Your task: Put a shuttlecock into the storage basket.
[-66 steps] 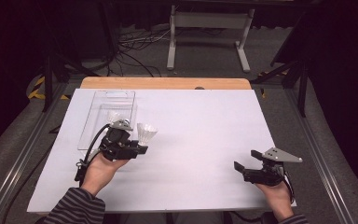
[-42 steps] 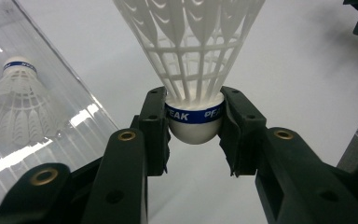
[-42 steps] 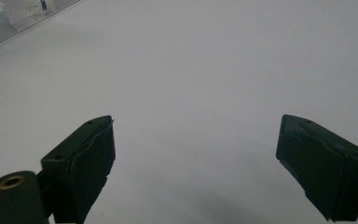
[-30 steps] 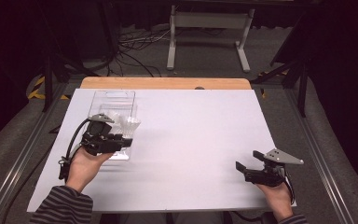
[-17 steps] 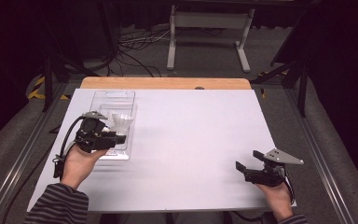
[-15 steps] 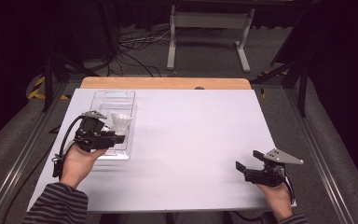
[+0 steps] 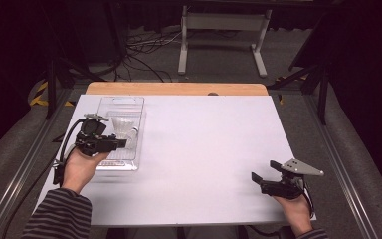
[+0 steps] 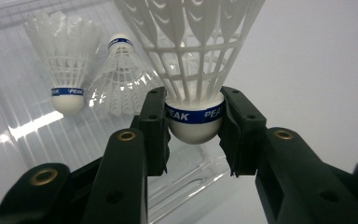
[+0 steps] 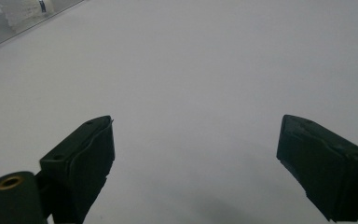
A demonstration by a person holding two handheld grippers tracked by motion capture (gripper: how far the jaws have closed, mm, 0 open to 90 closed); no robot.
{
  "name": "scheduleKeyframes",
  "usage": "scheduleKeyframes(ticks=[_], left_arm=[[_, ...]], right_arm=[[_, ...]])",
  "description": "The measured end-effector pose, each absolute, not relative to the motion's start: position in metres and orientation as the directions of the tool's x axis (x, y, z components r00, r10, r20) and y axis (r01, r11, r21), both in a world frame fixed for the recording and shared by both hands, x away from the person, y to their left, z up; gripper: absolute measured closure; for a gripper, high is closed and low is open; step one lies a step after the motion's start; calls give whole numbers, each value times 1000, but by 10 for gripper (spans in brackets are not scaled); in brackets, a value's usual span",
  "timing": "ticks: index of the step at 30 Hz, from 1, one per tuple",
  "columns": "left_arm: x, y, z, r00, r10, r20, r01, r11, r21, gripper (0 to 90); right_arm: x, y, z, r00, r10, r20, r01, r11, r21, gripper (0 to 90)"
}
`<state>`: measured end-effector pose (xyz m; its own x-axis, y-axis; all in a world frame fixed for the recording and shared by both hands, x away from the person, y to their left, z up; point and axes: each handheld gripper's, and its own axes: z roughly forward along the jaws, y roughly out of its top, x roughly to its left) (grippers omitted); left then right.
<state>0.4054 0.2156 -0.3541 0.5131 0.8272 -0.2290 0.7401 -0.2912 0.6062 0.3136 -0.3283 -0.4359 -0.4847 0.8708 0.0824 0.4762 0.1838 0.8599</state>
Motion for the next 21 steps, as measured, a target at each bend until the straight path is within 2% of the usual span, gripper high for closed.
scheduleKeyframes(ticks=[8,21], left_arm=[[417,222,-359,455,856,-247,780,-249,575,650],[435,229,-368,380,902,-207,821,-226,524,650]], right_arm=[[314,-329,-436,-483,872,82,475,183,861,117],[314,-328,-436,-480,873,83,476,180,861,116]])
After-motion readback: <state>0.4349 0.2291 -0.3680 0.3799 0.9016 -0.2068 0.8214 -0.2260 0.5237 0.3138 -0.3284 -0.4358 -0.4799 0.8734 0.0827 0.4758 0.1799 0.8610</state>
